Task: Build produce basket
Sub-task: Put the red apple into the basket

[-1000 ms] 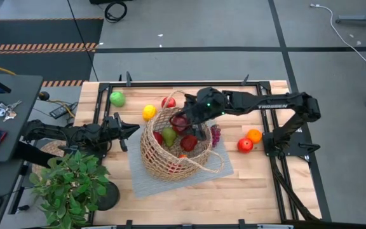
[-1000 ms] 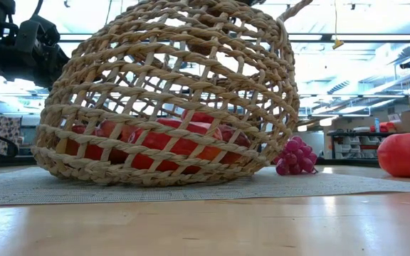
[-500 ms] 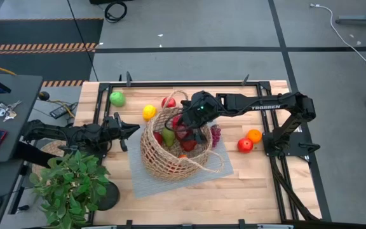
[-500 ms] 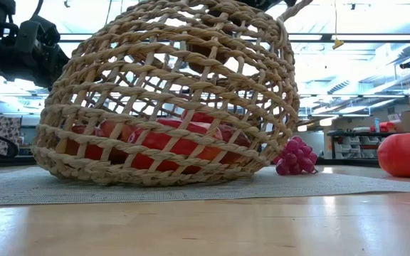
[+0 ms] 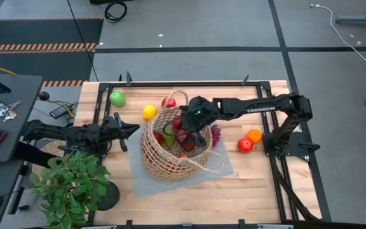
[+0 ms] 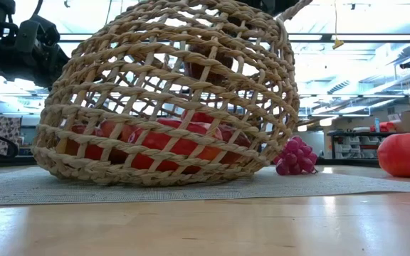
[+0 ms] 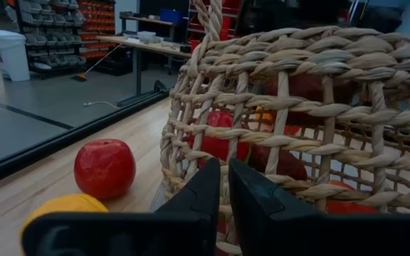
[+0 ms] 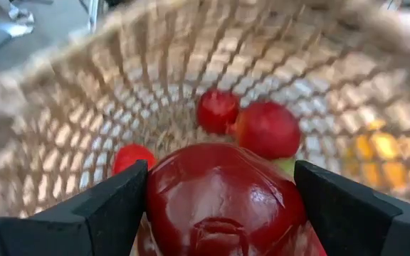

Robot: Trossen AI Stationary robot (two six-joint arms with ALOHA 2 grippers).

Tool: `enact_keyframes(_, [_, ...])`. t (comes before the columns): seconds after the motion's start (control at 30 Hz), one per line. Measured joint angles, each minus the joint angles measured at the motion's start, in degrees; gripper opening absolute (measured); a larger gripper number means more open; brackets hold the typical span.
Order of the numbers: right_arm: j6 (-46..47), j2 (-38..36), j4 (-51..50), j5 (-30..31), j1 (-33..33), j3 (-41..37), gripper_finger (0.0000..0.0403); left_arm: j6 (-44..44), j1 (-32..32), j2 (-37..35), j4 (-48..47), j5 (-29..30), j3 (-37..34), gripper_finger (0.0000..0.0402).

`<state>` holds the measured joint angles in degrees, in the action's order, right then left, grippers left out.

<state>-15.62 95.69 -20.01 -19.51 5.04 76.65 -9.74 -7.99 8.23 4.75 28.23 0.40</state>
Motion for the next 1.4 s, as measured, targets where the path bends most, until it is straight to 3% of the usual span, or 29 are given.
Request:
enact_keyframes(0.33, [-2.0,0.9,-1.6,1.4,0.0,-0.2,0.035,0.0,0.0,0.0,-0.1,0.0,0.0,0.0033])
enact_keyframes(0.67, [-1.5,0.8,-2.1,2.1,0.0,-0.2,0.0396,0.0,0.0,0.0,0.0,0.0,0.0,0.004])
enact_keyframes(1.0, [0.4,0.6,-3.8,2.4,0.0,1.6,0.0398,0.0,0.0,0.0,0.0,0.0,0.0,0.0032])
enact_keyframes(1.2, [0.6,-2.1,-9.9,6.6,0.0,7.3,0.0395,0.0,0.0,0.0,0.0,0.0,0.0,0.0039])
enact_keyframes(1.4, [1.4,-9.1,-13.4,12.9,-0.3,7.8,0.0384,0.0,0.0,0.0,0.0,0.0,0.0,0.0037])
